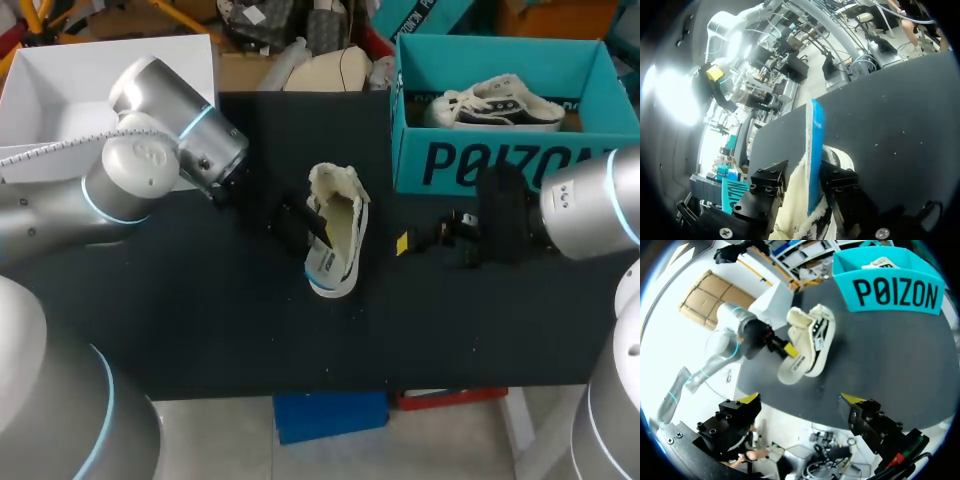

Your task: Take the shoe out of the shoebox, open the shoe tongue, remove and reinsert the insole, then place the shoe into the shoebox

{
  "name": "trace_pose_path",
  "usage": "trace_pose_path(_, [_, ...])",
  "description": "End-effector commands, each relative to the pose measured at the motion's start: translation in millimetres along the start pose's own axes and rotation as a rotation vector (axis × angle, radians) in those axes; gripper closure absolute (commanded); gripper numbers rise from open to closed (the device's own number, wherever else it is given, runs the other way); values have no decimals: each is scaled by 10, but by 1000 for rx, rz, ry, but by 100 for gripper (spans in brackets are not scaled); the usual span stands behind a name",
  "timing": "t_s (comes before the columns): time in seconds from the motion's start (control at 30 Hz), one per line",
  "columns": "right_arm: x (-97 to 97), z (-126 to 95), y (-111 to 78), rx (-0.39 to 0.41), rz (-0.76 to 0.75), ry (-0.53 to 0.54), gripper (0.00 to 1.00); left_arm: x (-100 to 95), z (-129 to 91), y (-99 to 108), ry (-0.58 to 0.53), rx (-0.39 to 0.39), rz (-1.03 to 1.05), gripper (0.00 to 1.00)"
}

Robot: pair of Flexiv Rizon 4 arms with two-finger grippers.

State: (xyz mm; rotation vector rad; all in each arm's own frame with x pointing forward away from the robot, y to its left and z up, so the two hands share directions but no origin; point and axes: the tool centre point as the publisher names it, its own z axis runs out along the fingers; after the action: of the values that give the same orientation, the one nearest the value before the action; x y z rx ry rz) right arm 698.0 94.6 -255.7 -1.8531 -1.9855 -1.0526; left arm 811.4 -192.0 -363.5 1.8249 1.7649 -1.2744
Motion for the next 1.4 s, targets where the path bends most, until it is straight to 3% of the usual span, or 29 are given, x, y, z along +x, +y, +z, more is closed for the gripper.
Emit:
trace_pose_path(0.03, [8, 4, 2, 1, 0, -3, 0, -10, -62, -306, 3, -35, 10, 64])
trace_pose_path(0.27, [8, 4, 2, 1, 0, -3, 0, 6, -49, -533, 7, -25, 17, 70])
trace_pose_path(0.37, [8, 4, 2, 1, 0, -3, 0, 38, -60, -565, 11, -27, 11, 87])
trace_pose_path(0.4, [8, 4, 2, 1, 0, -3, 0, 50, -61, -565, 17, -29, 7, 98])
trace_pose_path(0.43, [8, 4, 2, 1, 0, -3, 0, 63, -60, -561, 22, -29, 1, 100])
trace_pose_path(0.63, [8, 4, 2, 1, 0, -3, 0, 68, -32, -501, 19, -21, -3, 100])
trace_pose_path(0.87, [8, 4, 2, 1, 0, -3, 0, 58, -7, -272, -6, -20, -11, 100])
trace_pose_path(1.17, [8, 4, 2, 1, 0, -3, 0, 108, -4, 136, -27, -102, -28, 100])
trace_pose_path(1.4, [8, 4, 2, 1, 0, -3, 0, 97, -7, 246, -36, -135, -33, 100])
